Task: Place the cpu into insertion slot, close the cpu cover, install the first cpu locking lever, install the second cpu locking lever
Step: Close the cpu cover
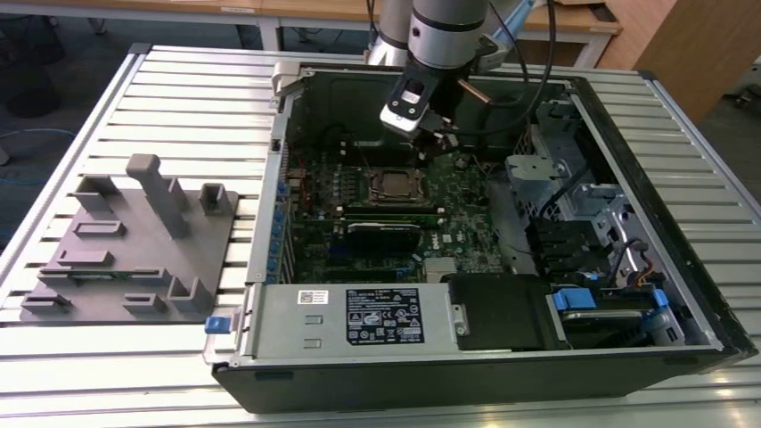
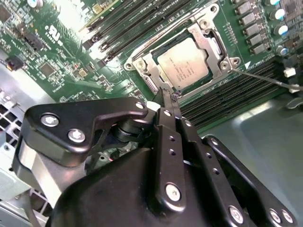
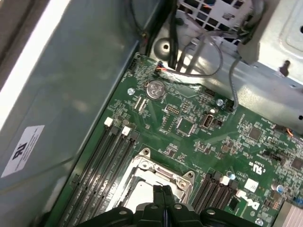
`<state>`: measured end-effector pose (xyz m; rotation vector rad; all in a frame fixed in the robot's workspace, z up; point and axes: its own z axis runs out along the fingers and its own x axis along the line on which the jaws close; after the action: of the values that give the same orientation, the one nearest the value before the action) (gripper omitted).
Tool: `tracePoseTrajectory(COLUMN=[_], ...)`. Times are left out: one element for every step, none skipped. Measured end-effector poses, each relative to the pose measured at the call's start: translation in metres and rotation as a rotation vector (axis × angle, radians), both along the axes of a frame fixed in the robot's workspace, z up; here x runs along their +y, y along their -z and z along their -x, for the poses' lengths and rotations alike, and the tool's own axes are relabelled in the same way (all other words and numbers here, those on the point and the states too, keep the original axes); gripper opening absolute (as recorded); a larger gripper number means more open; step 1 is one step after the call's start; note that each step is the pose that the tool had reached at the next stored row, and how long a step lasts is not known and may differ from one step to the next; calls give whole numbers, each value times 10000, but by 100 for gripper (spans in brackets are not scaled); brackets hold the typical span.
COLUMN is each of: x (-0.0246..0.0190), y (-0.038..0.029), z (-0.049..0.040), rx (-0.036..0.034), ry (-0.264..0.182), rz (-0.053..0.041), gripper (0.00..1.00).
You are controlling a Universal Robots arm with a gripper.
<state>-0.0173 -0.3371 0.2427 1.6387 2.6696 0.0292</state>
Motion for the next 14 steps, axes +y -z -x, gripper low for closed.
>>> tracePoseTrajectory(x=[0,0,0,0,0,0,0,0,0,0,0,0,0,0], y=[0,0,0,0,0,0,0,0,0,0,1,1,1,1], z=[0,0,0,0,0,0,0,0,0,0,0,0,0,0], rx=[0,0,0,0,0,0,0,0,0,0,0,0,0,0], ry=[-114,-223,-328,-443,-547,-650,-753,-859,-974,-1106,-1236,-1375,-1517,-1668], rz=[0,0,0,1,1,1,1,1,1,0,0,0,0,0], gripper=[10,10,10,10,10,10,10,10,10,10,10,10,10,10])
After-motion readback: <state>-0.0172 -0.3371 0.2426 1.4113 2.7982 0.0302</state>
